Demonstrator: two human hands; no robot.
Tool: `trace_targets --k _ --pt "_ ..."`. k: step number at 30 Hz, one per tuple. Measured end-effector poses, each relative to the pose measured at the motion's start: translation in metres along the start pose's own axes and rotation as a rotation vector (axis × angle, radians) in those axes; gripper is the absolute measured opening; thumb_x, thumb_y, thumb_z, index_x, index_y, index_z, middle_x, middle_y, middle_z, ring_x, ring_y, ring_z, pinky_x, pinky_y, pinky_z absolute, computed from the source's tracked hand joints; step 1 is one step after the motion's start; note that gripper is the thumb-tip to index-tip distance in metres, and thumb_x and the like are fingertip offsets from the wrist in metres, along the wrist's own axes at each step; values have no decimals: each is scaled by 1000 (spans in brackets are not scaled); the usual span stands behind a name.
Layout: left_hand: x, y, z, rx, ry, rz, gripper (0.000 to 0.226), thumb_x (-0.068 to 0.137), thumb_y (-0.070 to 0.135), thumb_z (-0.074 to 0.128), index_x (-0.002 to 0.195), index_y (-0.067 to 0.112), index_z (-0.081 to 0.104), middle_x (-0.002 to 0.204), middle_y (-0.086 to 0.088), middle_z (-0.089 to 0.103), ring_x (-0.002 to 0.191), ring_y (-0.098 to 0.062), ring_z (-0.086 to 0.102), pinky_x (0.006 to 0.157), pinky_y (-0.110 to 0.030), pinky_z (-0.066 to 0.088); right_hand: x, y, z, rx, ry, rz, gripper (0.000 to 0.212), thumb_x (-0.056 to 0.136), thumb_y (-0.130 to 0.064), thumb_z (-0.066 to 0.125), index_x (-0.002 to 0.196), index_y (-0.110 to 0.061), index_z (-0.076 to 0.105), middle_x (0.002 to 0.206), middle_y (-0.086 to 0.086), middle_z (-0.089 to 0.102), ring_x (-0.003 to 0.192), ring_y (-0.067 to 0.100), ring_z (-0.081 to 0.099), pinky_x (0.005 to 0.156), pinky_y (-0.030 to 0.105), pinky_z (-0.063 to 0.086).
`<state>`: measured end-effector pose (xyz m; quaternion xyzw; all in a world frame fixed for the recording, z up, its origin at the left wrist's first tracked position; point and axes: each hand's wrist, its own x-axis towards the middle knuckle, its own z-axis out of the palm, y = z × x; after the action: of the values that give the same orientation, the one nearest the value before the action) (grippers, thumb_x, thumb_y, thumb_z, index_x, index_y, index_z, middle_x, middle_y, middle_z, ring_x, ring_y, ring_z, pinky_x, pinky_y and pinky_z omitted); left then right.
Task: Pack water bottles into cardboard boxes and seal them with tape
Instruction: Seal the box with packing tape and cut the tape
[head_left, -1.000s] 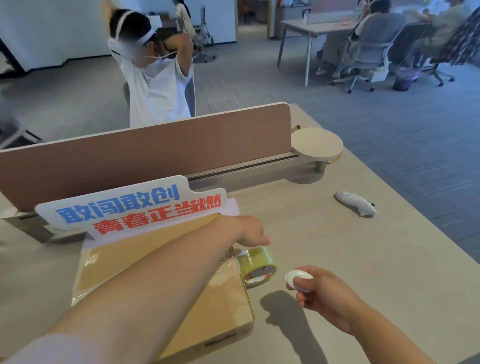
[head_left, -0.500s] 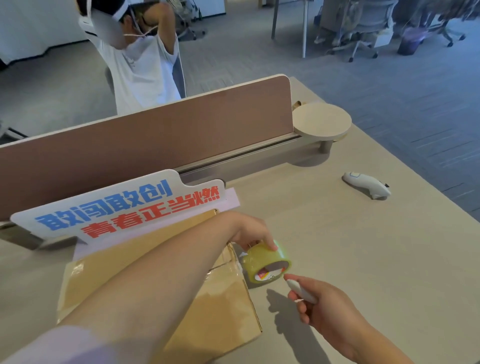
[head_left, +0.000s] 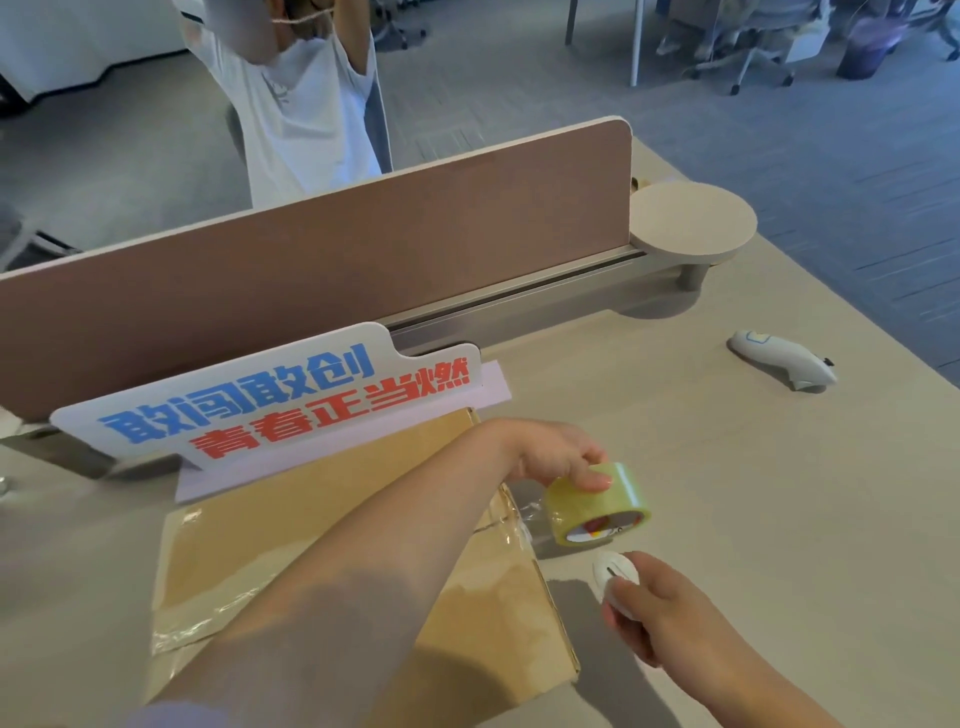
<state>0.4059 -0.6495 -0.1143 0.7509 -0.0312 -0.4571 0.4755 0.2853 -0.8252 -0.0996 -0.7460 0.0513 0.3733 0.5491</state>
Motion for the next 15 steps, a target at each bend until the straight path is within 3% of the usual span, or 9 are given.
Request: trace_targets --k 2,4,7,9,11,13,15 --pt "0 1 -1 -2 0 8 16 97 7 51 84 14 55 76 -1 56 55 -2 56 55 -15 47 1 1 5 -220 126 -118 20 99 -27 44 81 -21 53 66 -3 58 58 12 48 59 25 39" --pt "-1 1 -1 -7 4 6 17 98 8 50 83 14 55 76 -1 56 54 -1 56 55 -14 47 1 -2 12 -434 196 -200 20 99 -37 39 81 -29 45 67 -5 56 63 10 50 59 24 37" --pt "-1 2 -1 -19 11 2 18 98 8 49 83 15 55 77 0 56 54 1 57 56 -14 47 6 -3 25 -674 256 -254 19 99 -41 32 86 -28 35 64 -9 46 66 15 47 52 21 31" --pt "0 2 -1 -29 20 5 17 98 8 50 84 15 56 77 0 57 55 0 57 58 -14 47 14 -3 35 -699 314 -284 20 100 -41 29 92 -25 37 65 -8 47 68 19 49 53 27 31" --pt "1 2 -2 -50 25 11 14 97 8 50 86 14 56 77 -1 57 59 -3 57 61 -17 47 27 3 40 -786 274 -222 22 101 -38 28 96 -20 40 78 -3 58 79 24 58 60 33 35" --pt "2 2 -1 -67 36 11 14 97 8 51 86 14 57 77 -1 57 60 -4 57 62 -18 47 41 17 43 -914 136 -65 16 99 -32 32 96 -19 42 101 4 64 96 25 62 65 30 37" --pt "4 2 -2 -71 48 4 16 97 8 52 83 14 57 76 -1 57 56 -2 57 60 -17 47 48 33 41 -872 84 48 16 98 -31 34 94 -18 43 110 7 64 101 27 61 69 28 39"
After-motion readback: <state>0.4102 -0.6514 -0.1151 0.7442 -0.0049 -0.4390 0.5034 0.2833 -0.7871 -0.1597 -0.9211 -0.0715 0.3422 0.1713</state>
